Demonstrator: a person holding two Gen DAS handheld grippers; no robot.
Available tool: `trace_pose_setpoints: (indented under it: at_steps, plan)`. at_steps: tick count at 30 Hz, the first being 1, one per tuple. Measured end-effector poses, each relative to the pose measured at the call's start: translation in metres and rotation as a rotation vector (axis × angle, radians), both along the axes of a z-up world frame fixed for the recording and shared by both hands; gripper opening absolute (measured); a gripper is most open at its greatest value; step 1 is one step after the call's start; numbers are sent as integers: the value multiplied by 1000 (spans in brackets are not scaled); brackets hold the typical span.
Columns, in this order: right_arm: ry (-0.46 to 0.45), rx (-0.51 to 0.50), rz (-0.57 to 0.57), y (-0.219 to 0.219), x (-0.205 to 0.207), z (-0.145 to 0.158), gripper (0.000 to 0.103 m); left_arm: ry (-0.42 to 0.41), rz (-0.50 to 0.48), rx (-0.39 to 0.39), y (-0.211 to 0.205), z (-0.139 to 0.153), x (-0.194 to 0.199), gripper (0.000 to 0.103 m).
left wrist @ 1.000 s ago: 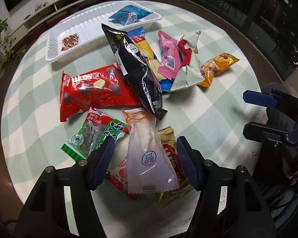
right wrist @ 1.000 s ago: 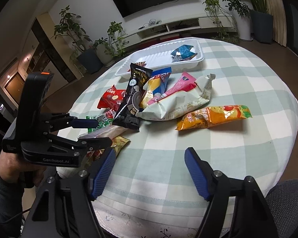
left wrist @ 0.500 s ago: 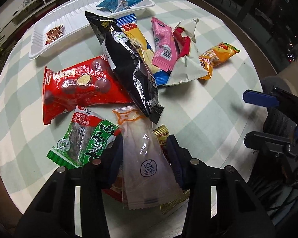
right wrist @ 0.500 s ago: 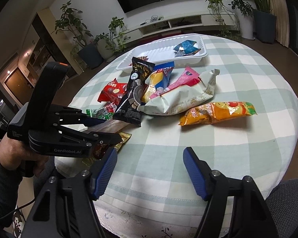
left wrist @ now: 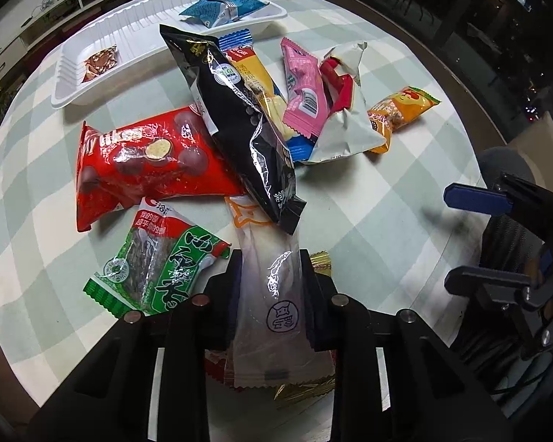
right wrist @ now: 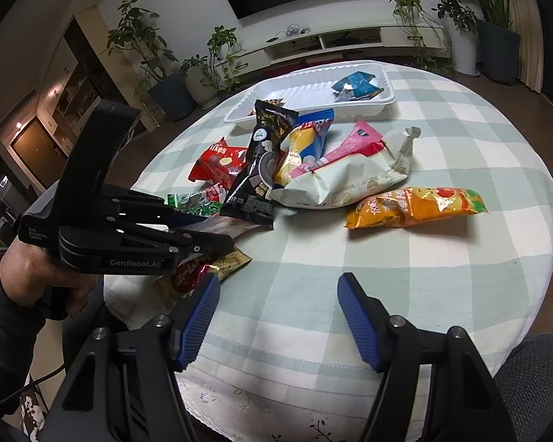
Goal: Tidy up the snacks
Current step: 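Grasp the clear white-wrapped bun with the left tool, then grasp the gold-and-red wafer packet with the right tool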
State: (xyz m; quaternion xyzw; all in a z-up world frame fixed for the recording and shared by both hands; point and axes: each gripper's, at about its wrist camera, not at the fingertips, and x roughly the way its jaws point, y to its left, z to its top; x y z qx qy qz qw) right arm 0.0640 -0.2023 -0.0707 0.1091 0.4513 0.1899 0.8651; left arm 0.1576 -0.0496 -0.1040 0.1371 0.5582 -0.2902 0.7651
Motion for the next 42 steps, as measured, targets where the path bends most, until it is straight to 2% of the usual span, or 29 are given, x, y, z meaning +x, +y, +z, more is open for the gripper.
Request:
trace_pose_setpoints:
  at_steps: [10,18,26,28,32,36,39,42]
  plan:
    - [26,-16,69,33,-3,-2,70,-33,70,-101,34,17,-23,25]
    - [65,-83,109,81,15,-9,70,-91,208,-212,92,39,-53,25]
    - [79,-202,120,121,29,-21,70,-96,285,-273,126,36,-66,25]
    - [84,-248,127,122,28,-26,71,-96,288,-280,126,33,-67,25]
    - [94,-272,109,107,25,-30,64,-91,291,-291,121,26,-67,25]
    - [99,-279,80,88,25,-27,63,-81,292,-303,118,20,-67,25]
    - [105,-303,77,76,22,-26,64,-81,302,-309,118,18,-67,25]
    - [99,-316,45,63,18,-21,70,-79,308,-313,119,15,-68,25]
